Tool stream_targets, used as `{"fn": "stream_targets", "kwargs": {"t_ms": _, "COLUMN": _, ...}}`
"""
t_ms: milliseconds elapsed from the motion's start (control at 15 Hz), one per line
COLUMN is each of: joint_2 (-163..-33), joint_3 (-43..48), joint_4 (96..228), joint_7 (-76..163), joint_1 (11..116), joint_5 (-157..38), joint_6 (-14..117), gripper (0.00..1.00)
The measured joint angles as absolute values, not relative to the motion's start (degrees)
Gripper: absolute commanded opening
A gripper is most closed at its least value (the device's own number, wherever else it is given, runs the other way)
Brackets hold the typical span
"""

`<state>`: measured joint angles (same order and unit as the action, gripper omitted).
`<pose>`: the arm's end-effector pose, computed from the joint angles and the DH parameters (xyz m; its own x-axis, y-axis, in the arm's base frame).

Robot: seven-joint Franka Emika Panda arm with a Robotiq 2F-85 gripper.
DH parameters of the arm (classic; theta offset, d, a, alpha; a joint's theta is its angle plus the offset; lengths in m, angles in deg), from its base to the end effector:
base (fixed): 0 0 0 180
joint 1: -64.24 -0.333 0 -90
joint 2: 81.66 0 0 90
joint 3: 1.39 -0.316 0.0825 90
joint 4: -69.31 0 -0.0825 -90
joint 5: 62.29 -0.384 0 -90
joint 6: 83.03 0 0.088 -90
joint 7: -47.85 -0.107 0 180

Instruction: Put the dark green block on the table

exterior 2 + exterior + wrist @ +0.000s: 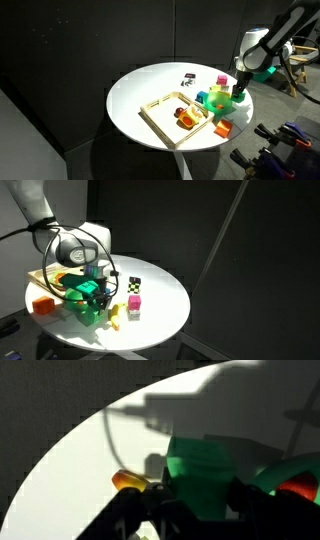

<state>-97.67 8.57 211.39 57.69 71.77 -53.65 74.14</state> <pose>0.4514 -0.1403 0.1817 0.9991 0.0103 -0.0400 0.0142 -0.9951 0.0983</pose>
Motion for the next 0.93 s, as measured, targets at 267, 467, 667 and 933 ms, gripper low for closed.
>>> {"fn": "stream_targets", "kwargs": {"t_ms": 267, "joint_2": -97.7, "joint_3": 8.6, "joint_4": 211.4, "joint_7": 57.7, "joint_1": 71.8, "joint_5": -53.6, "joint_6": 74.1, "gripper": 0.25}}
{"fn": "stream_targets", "kwargs": {"t_ms": 467, "joint_2": -98.0, "joint_3": 8.6, "joint_4": 211.7, "joint_7": 57.7, "joint_1": 71.8, "joint_5": -53.6, "joint_6": 74.1, "gripper": 0.25}}
{"fn": "stream_targets", "kwargs": {"t_ms": 667, "joint_2": -98.4, "joint_3": 8.6, "joint_4": 211.9, "joint_7": 57.7, "joint_1": 71.8, "joint_5": -53.6, "joint_6": 74.1, "gripper": 0.25}}
{"fn": "stream_targets", "kwargs": {"t_ms": 933, "joint_2": -99.4, "joint_3": 8.6, "joint_4": 212.3, "joint_7": 57.7, "joint_1": 71.8, "joint_5": -53.6, "joint_6": 76.1, "gripper": 0.25}}
